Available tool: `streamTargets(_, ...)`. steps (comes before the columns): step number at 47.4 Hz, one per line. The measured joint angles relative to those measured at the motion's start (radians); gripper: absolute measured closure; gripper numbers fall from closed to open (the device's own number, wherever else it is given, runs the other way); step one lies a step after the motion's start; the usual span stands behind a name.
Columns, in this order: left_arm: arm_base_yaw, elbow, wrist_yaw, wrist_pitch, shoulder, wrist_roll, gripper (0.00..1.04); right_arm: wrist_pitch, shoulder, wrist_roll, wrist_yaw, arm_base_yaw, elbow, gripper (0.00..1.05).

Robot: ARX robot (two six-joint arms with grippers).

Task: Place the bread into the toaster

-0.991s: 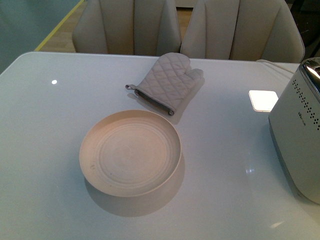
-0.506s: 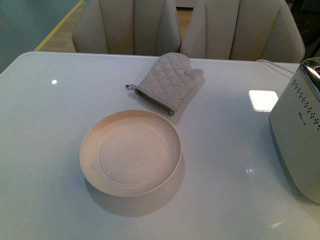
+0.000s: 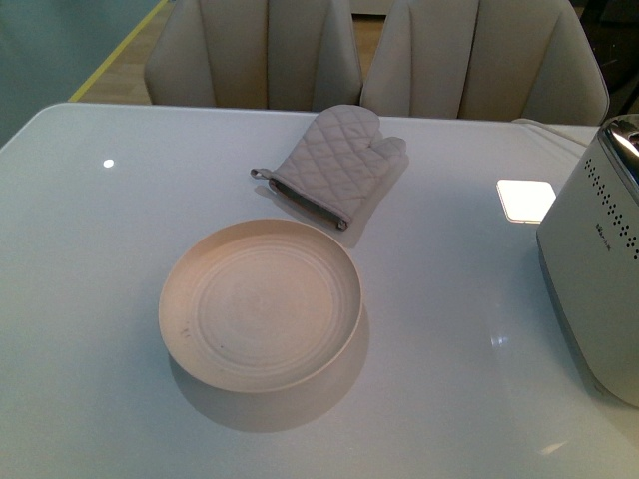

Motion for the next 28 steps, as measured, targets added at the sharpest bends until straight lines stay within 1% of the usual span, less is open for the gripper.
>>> streamTargets(3,0.0,0.0,0.0,0.0,0.0,0.0,0.07,0.02,-0.013,0.013,-0.014,-0.006,-0.011,0.64)
streamTargets(6,0.0,0.0,0.0,0.0,0.0,0.0,0.07,0.039,-0.04,0.032,-0.042,-0.016,-0.024,0.54)
streamTargets(7,0.0,0.0,0.0,0.0,0.0,0.0,0.07,0.051,-0.06,0.034,-0.053,-0.02,-0.033,0.48)
streamTargets(10,0.0,0.0,0.0,0.0,0.0,0.0,0.07,0.131,-0.135,0.033,-0.052,-0.026,-0.071,0.34)
streamTargets(11,0.0,0.0,0.0,0.0,0.0,0.0,0.07,0.145,-0.153,0.034,-0.057,-0.028,-0.078,0.32)
streamTargets(15,0.0,0.0,0.0,0.0,0.0,0.0,0.07,0.274,-0.33,0.039,-0.06,-0.035,-0.162,0.12)
streamTargets(17,0.0,0.0,0.0,0.0,0.0,0.0,0.07,0.334,-0.423,0.049,-0.053,-0.04,-0.212,0.07)
streamTargets(19,0.0,0.0,0.0,0.0,0.0,0.0,0.07,0.391,-0.524,0.063,-0.029,-0.044,-0.266,0.09)
streamTargets(20,0.0,0.0,0.0,0.0,0.0,0.0,0.07,0.422,-0.572,0.074,-0.034,-0.049,-0.294,0.09)
streamTargets(22,0.0,0.0,0.0,0.0,0.0,0.0,0.07,0.586,-0.672,0.127,-0.203,-0.083,-0.389,0.19)
streamTargets(23,0.0,0.0,0.0,0.0,0.0,0.0,0.07,0.66,-0.708,0.147,-0.27,-0.089,-0.433,0.24)
streamTargets(24,0.0,0.0,0.0,0.0,0.0,0.0,0.07,0.708,-0.732,0.156,-0.316,-0.089,-0.467,0.28)
streamTargets(25,0.0,0.0,0.0,0.0,0.0,0.0,0.07,0.75,-0.756,0.168,-0.349,-0.087,-0.505,0.33)
streamTargets(28,0.0,0.0,0.0,0.0,0.0,0.0,0.07,0.801,-0.793,0.184,-0.359,-0.074,-0.605,0.49)
